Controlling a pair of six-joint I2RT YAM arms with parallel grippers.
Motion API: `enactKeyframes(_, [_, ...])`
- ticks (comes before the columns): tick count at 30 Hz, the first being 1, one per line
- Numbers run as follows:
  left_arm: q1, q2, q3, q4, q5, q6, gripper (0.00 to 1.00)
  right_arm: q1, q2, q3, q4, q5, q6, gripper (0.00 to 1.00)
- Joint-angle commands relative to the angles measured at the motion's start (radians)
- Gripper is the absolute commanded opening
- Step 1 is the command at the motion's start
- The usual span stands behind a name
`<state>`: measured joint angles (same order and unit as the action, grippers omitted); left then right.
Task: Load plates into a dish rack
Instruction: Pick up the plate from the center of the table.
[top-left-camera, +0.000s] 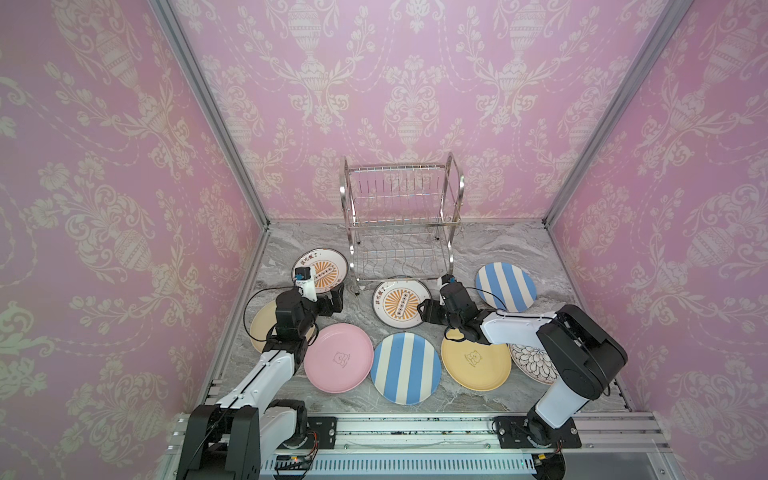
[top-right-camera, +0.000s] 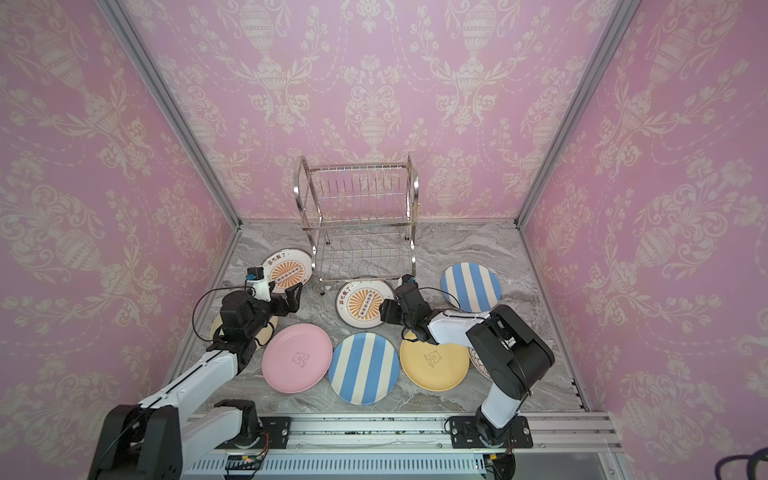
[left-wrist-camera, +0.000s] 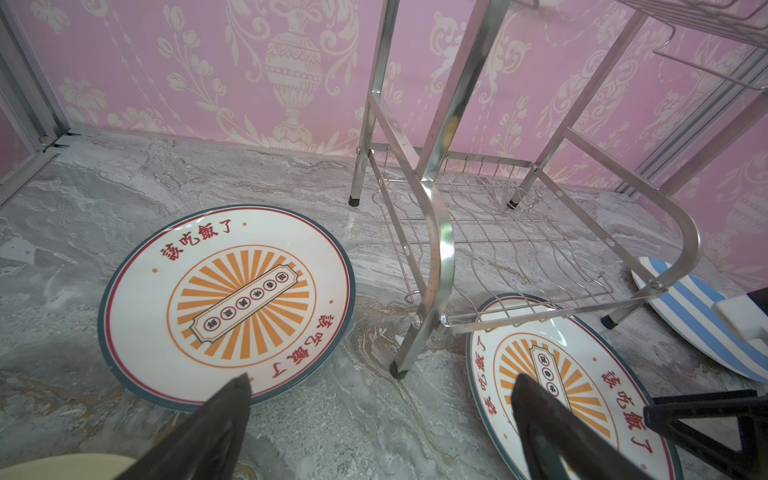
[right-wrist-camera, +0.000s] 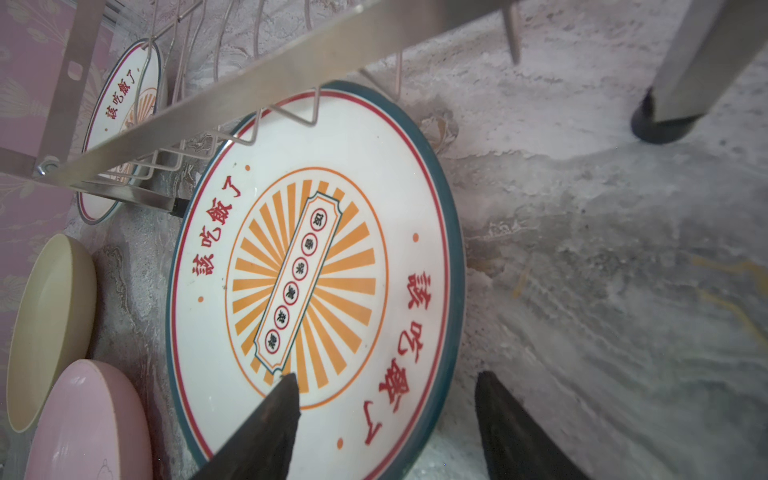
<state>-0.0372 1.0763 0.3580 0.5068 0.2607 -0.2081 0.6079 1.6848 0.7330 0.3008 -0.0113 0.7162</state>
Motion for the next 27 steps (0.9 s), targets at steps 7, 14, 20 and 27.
enactKeyframes(7, [-0.010,-0.034,-0.005,-0.002,0.014,0.003,0.99,-0.027,0.038,-0.023,0.102,-0.021,0.079,0.64])
enactKeyframes(14, [-0.010,-0.012,-0.002,0.009,0.024,-0.005,0.99,-0.032,0.058,-0.017,0.116,-0.028,0.094,0.62])
enactKeyframes(20, [-0.009,-0.010,-0.015,0.024,0.018,-0.007,0.99,-0.040,0.080,-0.017,0.145,-0.040,0.120,0.57])
enactKeyframes(27, [-0.012,-0.029,-0.014,0.003,0.018,0.002,0.99,-0.054,0.119,-0.016,0.194,-0.066,0.158,0.55])
